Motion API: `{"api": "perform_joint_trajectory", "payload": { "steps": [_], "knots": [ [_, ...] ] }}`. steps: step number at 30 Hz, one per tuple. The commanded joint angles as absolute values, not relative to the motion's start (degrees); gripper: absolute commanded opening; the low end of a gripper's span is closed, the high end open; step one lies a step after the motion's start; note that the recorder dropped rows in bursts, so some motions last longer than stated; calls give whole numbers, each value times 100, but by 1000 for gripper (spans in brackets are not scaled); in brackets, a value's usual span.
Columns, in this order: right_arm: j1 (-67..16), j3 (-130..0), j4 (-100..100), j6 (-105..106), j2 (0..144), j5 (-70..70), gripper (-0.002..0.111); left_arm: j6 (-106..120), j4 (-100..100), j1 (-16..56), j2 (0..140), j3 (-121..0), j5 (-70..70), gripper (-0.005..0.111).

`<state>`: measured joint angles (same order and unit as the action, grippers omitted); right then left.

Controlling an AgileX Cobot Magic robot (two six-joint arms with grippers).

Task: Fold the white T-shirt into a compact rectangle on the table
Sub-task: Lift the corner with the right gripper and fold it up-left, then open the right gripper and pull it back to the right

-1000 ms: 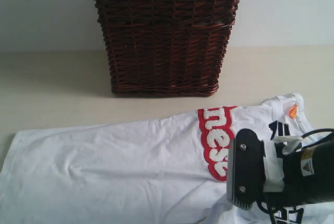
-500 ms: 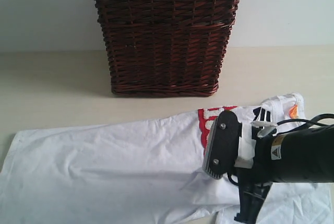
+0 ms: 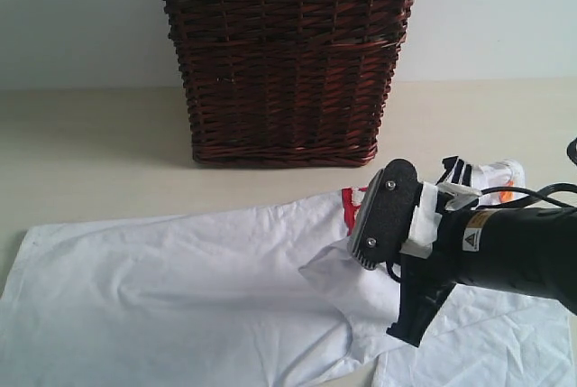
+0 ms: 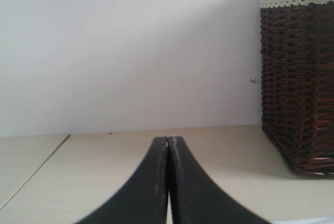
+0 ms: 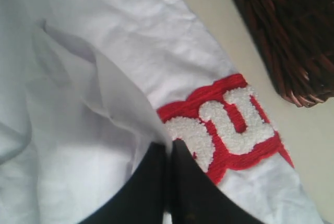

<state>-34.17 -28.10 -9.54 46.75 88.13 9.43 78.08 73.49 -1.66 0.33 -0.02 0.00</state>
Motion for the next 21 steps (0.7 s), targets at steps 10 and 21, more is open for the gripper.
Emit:
{"api": "perform_joint_trajectory", "payload": {
  "steps": [10,21],
  "knots": [
    [-3385,-2859,-1619,4621,9082,2287,63,7776,7390,-176,0,0,0,0],
    [-3398,-2908,-1580,4825,7873,-1236,53,7776,7390,-176,0,0,0,0]
  ]
}}
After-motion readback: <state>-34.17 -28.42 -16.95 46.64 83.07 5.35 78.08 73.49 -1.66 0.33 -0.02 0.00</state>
